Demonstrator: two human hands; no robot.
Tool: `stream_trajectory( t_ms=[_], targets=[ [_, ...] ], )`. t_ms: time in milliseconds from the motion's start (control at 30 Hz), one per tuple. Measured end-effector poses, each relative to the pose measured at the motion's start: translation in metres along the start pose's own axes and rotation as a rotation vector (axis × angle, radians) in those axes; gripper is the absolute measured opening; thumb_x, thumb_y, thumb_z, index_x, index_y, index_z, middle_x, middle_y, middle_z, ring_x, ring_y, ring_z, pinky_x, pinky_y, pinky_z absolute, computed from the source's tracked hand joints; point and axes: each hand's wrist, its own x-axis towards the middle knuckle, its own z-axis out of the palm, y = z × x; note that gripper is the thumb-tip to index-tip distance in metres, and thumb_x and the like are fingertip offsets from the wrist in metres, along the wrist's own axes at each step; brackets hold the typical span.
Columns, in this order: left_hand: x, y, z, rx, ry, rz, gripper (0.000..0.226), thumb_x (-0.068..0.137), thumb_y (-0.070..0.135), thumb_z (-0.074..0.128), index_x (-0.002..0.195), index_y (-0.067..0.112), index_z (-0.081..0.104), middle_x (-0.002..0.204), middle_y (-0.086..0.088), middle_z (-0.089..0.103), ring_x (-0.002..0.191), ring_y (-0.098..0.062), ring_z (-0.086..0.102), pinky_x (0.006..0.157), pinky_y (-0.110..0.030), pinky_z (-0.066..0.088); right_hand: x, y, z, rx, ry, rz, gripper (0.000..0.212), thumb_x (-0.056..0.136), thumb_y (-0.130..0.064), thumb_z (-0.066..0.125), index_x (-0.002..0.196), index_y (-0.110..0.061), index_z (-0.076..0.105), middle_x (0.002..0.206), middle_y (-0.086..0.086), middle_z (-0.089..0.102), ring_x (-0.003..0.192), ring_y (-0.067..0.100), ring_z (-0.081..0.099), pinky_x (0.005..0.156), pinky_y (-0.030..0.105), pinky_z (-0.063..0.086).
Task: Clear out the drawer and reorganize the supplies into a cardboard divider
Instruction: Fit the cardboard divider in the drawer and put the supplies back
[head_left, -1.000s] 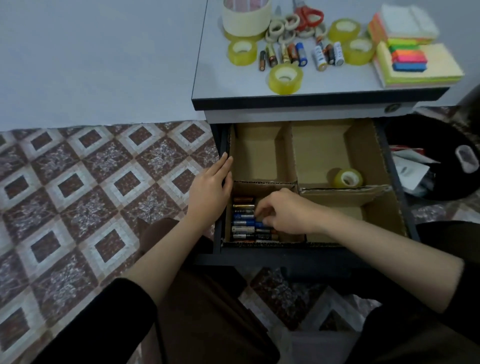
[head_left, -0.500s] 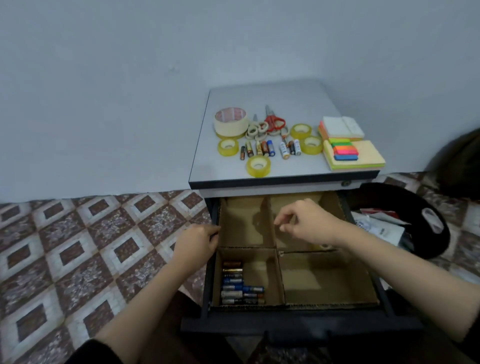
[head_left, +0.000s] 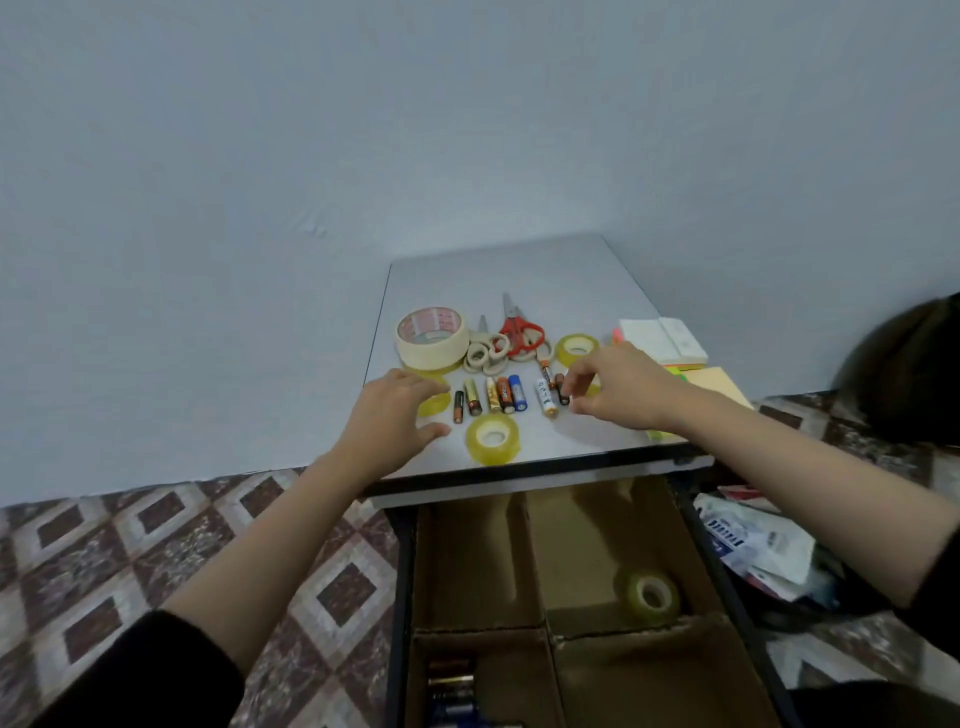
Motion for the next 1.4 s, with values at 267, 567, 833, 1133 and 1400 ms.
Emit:
stream_trajectory(
  t_ms=[267,567,833,1133,1400],
  targets=[
    [0.047,-0.002,0.009,0.111,-0.275,0.005,0.071,0.083,0.039,0.065,0.144,0.021,0.033,0.145,-0.003,0.041,0.128,-0.020,0.041,0.107,-0.034,0.030,0.029,0.008,0.014,0.024,-0.060,-0.015,0.017,0.085,-0.021,0.066,0.100,-0.015,0.069,0.102,0.001,0.068,0.093,0.014,0.060,0.082,0.026,0.047],
    [0.055,-0.007,0.012,-0.040,-0.229,0.032,0.069,0.076,0.038,0.073,0.137,0.023,0.045,0.130,0.003,0.058,0.119,-0.017,0.051,0.101,-0.032,0.038,0.037,0.014,0.022,0.035,-0.041,-0.017,0.017,0.085,-0.021,0.066,0.100,-0.016,0.070,0.103,0.000,0.068,0.093,0.013,0.059,0.076,0.022,0.042],
    [0.059,-0.005,0.019,-0.064,-0.209,0.034,0.072,0.074,0.041,0.073,0.137,0.023,0.045,0.129,0.001,0.059,0.117,-0.019,0.053,0.098,-0.032,0.040,0.045,0.014,0.011,-0.036,-0.126,-0.007,0.044,0.076,-0.027,0.076,0.118,-0.020,0.062,0.122,-0.002,0.058,0.114,0.016,0.051,0.094,0.030,0.042],
    [0.063,-0.002,0.022,-0.160,-0.195,0.045,0.068,0.073,0.034,0.076,0.134,0.019,0.050,0.123,-0.002,0.062,0.112,-0.014,0.057,0.091,-0.024,0.041,0.050,0.008,0.013,-0.128,-0.186,-0.041,0.064,0.078,-0.032,0.074,0.136,-0.026,0.048,0.141,-0.005,0.047,0.129,0.015,0.042,0.096,0.026,0.033],
    [0.067,0.001,0.023,-0.275,-0.209,0.052,0.068,0.070,0.022,0.079,0.132,0.014,0.052,0.125,-0.005,0.061,0.109,-0.015,0.058,0.088,-0.018,0.037,0.058,0.012,0.018,-0.125,-0.191,-0.045,0.061,0.079,-0.034,0.073,0.134,-0.026,0.050,0.137,-0.005,0.051,0.126,0.015,0.046,0.096,0.027,0.037]
  ],
)
